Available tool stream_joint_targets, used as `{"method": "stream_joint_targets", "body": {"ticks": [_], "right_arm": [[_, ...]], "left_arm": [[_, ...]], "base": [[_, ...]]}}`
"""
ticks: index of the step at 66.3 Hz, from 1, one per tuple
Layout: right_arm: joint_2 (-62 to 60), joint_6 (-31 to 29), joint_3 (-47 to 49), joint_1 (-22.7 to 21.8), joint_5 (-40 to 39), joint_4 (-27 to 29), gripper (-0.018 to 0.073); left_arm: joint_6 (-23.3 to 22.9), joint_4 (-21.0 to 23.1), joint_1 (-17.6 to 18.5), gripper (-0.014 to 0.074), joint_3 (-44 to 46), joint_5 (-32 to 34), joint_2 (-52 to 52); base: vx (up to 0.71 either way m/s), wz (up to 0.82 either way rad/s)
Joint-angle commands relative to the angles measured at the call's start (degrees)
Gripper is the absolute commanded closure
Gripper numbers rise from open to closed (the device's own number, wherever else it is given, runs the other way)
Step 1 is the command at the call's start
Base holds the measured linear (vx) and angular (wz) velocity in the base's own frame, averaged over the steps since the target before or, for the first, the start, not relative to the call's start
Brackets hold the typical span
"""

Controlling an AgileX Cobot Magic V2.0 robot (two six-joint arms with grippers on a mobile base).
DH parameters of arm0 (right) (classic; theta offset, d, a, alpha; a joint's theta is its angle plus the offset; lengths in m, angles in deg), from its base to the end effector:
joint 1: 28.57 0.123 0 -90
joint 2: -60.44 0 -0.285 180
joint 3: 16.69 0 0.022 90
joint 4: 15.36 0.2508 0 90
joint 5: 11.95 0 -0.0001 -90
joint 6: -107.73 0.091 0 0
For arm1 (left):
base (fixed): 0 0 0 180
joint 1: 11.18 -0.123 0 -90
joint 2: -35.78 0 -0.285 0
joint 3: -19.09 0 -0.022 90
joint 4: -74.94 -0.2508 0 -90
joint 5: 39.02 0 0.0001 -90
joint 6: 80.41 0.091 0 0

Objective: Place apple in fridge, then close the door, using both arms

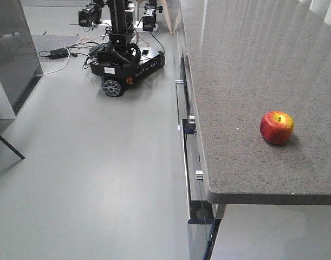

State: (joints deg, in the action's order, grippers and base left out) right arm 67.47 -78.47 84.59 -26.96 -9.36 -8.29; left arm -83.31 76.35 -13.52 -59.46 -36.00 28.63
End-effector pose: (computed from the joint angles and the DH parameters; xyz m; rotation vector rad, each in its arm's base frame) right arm 0.0565 0.0021 0.2010 -0.0145 1.5415 0.0385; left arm 0.0559 0.0024 0.2107 -0.0847 1.4406 -0.0272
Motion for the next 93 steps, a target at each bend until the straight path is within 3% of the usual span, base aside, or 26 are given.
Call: {"method": "stream_joint_targets", "body": {"ticks": [1, 63, 75, 93], "right_arm": [[-0.35, -0.41, -0.03, -0.32, -4.09, -0.08, 0.0561], [-0.35, -0.59, 0.76, -0.32, -6.88, 1.03, 0.0561], [3.44, -0.7, 10.09, -0.32, 2.66, 0.75, 0.0561], [18.95, -1.25, 27.03, -0.32, 16.3, 0.43, 0.0561]], "left_arm": [[-0.6, 0.29, 0.1, 0.0602, -1.71, 4.24, 0.86], [-0.6, 0.33, 1.34, 0.0602, -1.66, 4.24, 0.77], [-0.6, 0.33, 1.34, 0.0602, -1.66, 4.24, 0.77], [-0.6, 0.33, 1.34, 0.0602, -1.66, 4.24, 0.77]], "base": [[0.0, 0.0], [0.0, 0.0], [0.0, 0.0], [0.0, 0.0]]}}
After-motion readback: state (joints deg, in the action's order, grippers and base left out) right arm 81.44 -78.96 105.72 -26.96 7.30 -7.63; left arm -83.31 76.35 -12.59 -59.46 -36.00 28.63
